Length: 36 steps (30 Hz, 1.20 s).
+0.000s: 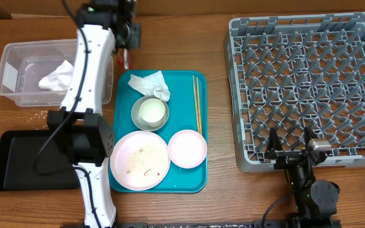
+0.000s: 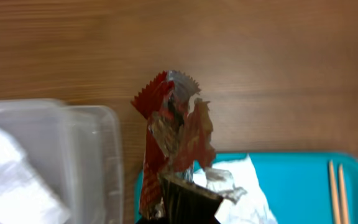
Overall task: Sort waste into correct bins and load items into the dishwasher
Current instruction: 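Move the red wrapper into the clear plastic bin and release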
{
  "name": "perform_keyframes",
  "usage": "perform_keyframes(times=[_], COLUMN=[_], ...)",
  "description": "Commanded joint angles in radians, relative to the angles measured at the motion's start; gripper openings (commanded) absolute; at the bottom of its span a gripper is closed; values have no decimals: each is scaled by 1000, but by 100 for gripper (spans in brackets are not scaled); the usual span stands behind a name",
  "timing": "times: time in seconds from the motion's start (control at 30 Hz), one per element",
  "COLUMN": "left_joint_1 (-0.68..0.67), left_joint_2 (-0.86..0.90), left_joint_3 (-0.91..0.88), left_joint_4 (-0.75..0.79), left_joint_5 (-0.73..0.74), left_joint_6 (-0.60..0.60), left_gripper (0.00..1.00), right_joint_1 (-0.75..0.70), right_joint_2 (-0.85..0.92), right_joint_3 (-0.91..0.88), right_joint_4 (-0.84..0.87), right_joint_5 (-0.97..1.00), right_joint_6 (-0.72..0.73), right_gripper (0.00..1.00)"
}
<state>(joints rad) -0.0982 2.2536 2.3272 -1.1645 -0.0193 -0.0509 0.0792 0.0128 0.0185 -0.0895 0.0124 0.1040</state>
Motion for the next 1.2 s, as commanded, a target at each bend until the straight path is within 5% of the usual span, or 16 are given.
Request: perform_keyframes(times=[0.0, 0.27, 0.37, 0.47, 0.5, 0.7, 0.83, 0.93, 1.17], left_joint_1=[92, 307, 364, 401, 411, 421, 372, 301, 95], left_joint_2=[1, 4, 4, 4, 4, 4, 5, 5, 5], left_joint_3=[122, 92, 79, 76, 76, 76, 70, 59, -102], left_joint_4=[-56, -108, -118, -131, -139, -188, -193, -227, -214], left_joint_5=[-119, -113, -111, -107, -93, 92, 314, 321, 210], left_joint_6=[-337, -652, -664, -664, -664, -606, -377, -289, -349], left_gripper=[4, 9, 32, 73, 76, 75, 40, 40, 48], right_joint_1=[-4, -4, -4, -4, -4, -4, -4, -4, -4], right_joint_2=[-10, -10, -10, -10, -10, -10, -10, -10, -10], right_joint_3=[-10, -10, -10, -10, -10, -10, -10, -10, -10], right_joint_4=[6, 6, 6, 6, 6, 6, 6, 6, 6], right_joint_5=[9, 9, 9, 9, 9, 9, 9, 9, 9], right_joint_6=[-3, -4, -3, -4, -4, -4, -4, -4, -4], right_gripper=[100, 100, 100, 100, 100, 100, 100, 100, 100])
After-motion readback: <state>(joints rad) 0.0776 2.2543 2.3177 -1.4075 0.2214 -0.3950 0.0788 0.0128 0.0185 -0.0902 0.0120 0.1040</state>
